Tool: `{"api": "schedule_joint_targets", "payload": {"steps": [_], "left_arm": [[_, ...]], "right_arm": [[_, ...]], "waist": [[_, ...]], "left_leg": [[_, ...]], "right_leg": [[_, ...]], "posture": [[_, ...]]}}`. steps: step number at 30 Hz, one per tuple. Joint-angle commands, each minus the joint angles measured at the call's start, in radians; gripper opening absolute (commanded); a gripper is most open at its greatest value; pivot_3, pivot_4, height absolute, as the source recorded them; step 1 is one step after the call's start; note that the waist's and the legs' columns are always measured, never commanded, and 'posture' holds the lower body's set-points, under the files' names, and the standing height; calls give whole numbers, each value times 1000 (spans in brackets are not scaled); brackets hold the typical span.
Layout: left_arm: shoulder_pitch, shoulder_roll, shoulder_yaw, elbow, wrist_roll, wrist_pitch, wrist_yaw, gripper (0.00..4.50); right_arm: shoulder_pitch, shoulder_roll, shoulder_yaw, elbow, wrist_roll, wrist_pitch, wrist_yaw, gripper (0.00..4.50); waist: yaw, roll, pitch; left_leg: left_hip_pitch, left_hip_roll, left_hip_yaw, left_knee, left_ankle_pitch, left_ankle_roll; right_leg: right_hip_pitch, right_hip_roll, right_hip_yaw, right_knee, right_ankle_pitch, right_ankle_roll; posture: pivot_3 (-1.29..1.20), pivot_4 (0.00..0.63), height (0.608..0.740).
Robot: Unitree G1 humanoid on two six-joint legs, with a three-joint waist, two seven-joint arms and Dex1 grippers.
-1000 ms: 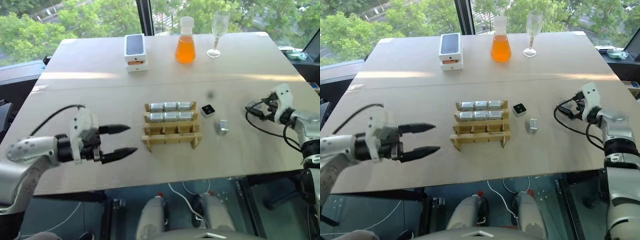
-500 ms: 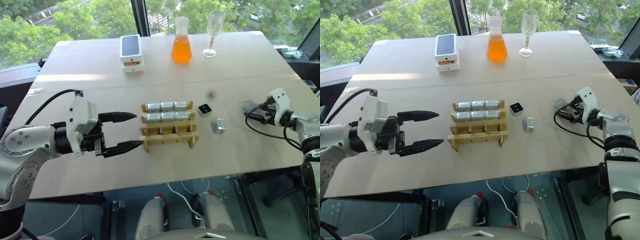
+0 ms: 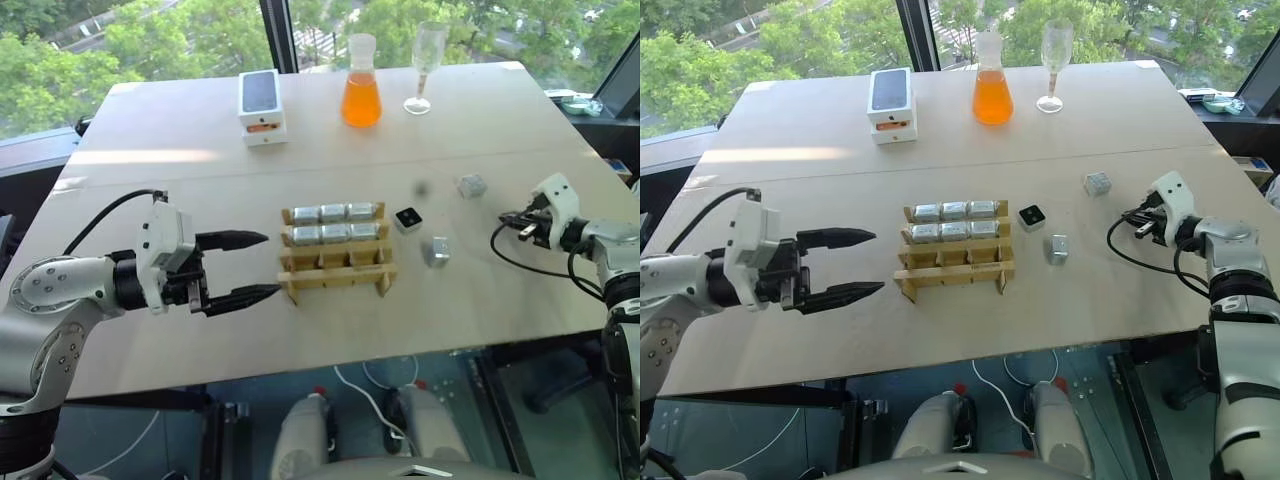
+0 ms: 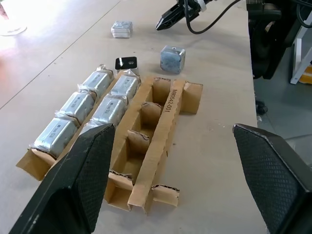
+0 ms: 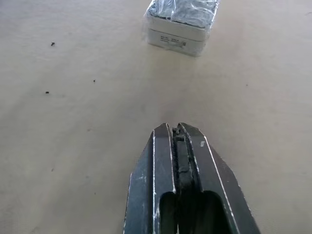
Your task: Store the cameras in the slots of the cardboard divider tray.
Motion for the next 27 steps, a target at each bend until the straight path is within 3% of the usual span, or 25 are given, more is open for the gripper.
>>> {"api": "schedule_joint_targets", "payload": {"steps": [1,7,8,18,27], "left_arm": [[-11,-4,6,-5,4,-25,-4,3978],[-16,-24,-9,-8,22,-36,19,3978],[-15,-26,-5,-13,18,-32,22,3978],[0,-20,15,-30,10,-21,38,3978],[-22,-16,1,-22,13,-23,43,3978]], "right_arm": [[-47,3,-3,-31,0,-2,12,1556],[-123,109,-24,23,10,21,-119,4300],[-130,126,-26,27,13,26,-129,4424],[-204,235,-101,112,36,30,-423,4424],[-232,250,-91,167,-5,-36,-443,4424]], "waist": [[-1,0,0],[-11,0,0],[-12,0,0],[-19,0,0],[-24,0,0]], "left_leg": [[0,0,0,0,0,0],[2,0,2,0,0,0],[2,1,2,0,0,0],[1,0,2,0,0,0],[1,0,2,0,0,0]], "right_leg": [[0,0,0,0,0,0],[0,1,2,2,0,0],[0,1,2,2,0,0],[0,-1,2,2,1,-1],[0,-1,3,2,1,-1]], "posture": [[0,150,740],[0,150,740],[0,150,740],[0,150,740],[0,150,740]]}}
